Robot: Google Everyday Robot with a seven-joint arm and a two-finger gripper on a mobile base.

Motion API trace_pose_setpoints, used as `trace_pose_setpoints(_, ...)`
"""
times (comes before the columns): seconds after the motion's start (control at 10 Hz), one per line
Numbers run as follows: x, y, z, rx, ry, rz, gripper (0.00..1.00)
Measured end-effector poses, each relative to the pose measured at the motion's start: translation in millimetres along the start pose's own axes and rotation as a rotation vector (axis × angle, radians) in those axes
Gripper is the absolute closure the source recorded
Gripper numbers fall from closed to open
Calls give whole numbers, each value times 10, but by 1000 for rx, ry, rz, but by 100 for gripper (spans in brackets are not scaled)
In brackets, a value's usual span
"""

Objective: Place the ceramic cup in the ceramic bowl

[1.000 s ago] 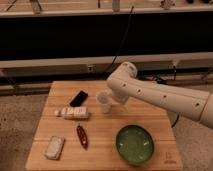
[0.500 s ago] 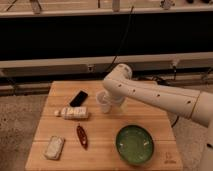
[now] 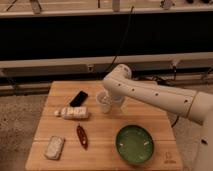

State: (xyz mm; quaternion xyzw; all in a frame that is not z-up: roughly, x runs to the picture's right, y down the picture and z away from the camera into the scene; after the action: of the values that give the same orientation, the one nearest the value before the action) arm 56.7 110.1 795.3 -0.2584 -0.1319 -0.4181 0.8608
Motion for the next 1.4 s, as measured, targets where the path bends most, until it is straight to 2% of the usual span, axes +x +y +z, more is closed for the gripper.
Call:
trace_pose_setpoints(0.4, -7, 13, 95, -16, -14, -14, 20)
trace_pose_setpoints(0.7, -9, 71, 82, -27, -25, -17, 20)
trace_pose_setpoints(0.9, -16, 64, 198, -35, -35, -24, 20)
trace_pose_setpoints(1.4, 0, 93, 258, -43, -47, -41, 20)
